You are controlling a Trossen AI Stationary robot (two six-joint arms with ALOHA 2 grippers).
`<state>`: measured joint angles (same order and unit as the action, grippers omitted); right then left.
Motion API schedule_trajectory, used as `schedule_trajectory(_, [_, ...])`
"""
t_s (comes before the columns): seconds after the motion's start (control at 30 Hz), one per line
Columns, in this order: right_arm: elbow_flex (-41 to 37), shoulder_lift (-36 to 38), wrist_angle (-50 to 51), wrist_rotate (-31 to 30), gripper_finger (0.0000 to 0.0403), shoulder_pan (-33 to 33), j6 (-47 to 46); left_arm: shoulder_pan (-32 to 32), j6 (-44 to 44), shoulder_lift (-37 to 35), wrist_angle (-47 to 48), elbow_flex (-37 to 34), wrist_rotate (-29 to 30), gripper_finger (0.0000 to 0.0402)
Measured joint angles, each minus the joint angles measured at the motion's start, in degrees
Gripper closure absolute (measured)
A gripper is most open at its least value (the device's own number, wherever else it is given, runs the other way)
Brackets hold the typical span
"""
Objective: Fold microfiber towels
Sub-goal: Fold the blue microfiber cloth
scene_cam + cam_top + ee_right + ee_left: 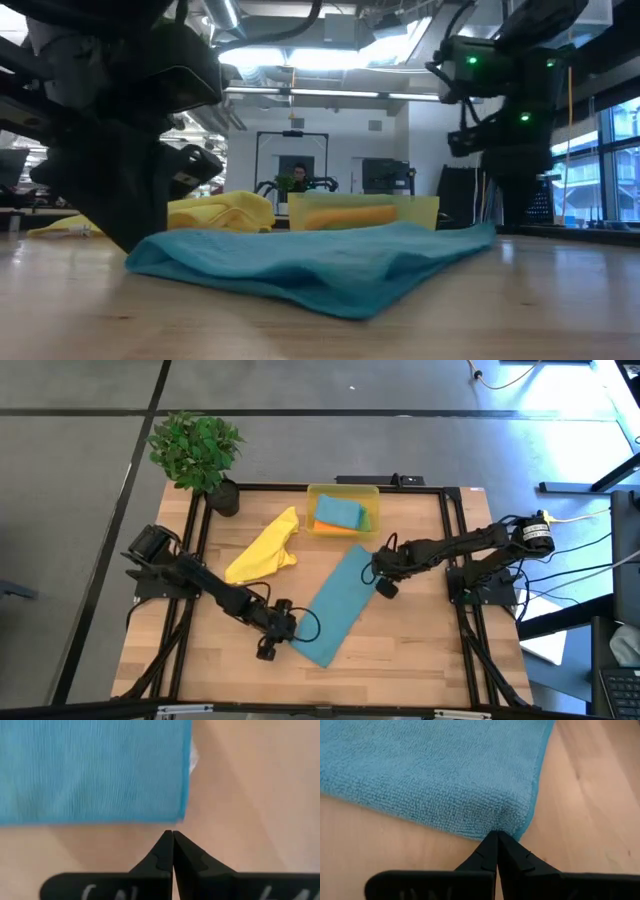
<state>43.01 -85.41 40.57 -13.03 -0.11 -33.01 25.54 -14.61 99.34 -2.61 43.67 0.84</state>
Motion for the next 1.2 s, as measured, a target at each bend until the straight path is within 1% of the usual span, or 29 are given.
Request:
schedule_trajectory(0.1, [0.0, 0.0, 4.0, 0.9, 0.0397, 2.2, -2.9, 0.0, 0.0, -0.9, 7.2, 2.2, 0.9, 0.0401])
schedule_trajectory(0.17, [0.0, 0.0, 6.6, 0.8, 0.0397, 3.9, -4.9, 0.3, -1.3, -2.1, 15.8, 4.0, 1.3, 0.0401])
schedule_trajectory(0.27, [0.0, 0.1, 9.8, 0.6, 0.0397, 6.4, -8.4, 1.3, -3.6, -3.8, 27.0, 6.4, 6.2, 0.0401])
schedule_trajectory(0.3, [0.0, 0.1, 10.1, 0.6, 0.0397, 7.2, -9.1, 1.7, -4.3, -4.5, 28.9, 7.0, 8.3, 0.0401])
schedule_trajectory(0.37, [0.0, 0.1, 9.9, 0.6, 0.0397, 8.6, -10.2, 2.2, -4.5, -6.0, 30.1, 7.7, 10.7, 0.0401])
schedule_trajectory(0.5, [0.0, 0.1, 6.0, -0.9, 0.0397, 10.5, -10.5, 2.9, -3.2, -8.2, 29.8, 7.9, 12.9, 0.0401])
schedule_trajectory(0.57, [0.0, 0.1, 3.2, -1.5, 0.0397, 10.9, -10.1, 3.4, -2.8, -8.8, 29.5, 7.9, 15.4, 0.0400])
schedule_trajectory(0.67, [0.0, 0.1, -4.9, -0.9, 0.0397, 11.4, -7.9, 3.3, -2.3, -8.6, 27.5, 7.9, 17.6, 0.0401])
schedule_trajectory(0.73, [0.0, 0.1, -12.1, -0.2, 0.0397, 12.1, -5.8, 2.8, -1.0, -7.8, 24.3, 7.9, 17.1, 0.0401])
schedule_trajectory(0.8, [0.0, 0.1, -18.9, -0.1, 0.0397, 12.6, -3.4, 2.4, 0.6, -6.9, 22.1, 7.9, 15.0, 0.0400])
schedule_trajectory(0.87, [0.0, 0.1, -22.5, -0.3, 0.0397, 12.7, -1.7, 2.1, 2.3, -6.0, 19.1, 7.9, 13.3, 0.0399])
schedule_trajectory(0.9, [0.0, 0.1, -22.8, -1.1, 0.0397, 12.5, -1.1, 2.0, 3.0, -5.5, 18.2, 7.9, 12.5, 0.0400])
schedule_trajectory(0.97, [0.0, 0.1, -21.6, -4.6, 0.0397, 12.0, -0.2, 1.9, 3.6, -4.4, 16.4, 7.9, 11.2, 0.0401])
schedule_trajectory(1.07, [0.0, 0.1, -16.9, -8.8, 0.0397, 11.2, -1.5, 2.0, 4.5, -2.8, 13.7, 7.9, 9.5, 0.0399])
schedule_trajectory(1.2, [-0.3, 0.1, -13.4, -9.8, 0.0397, 9.7, -4.0, 2.2, 5.2, -0.5, 9.7, 7.9, 6.6, 0.0401])
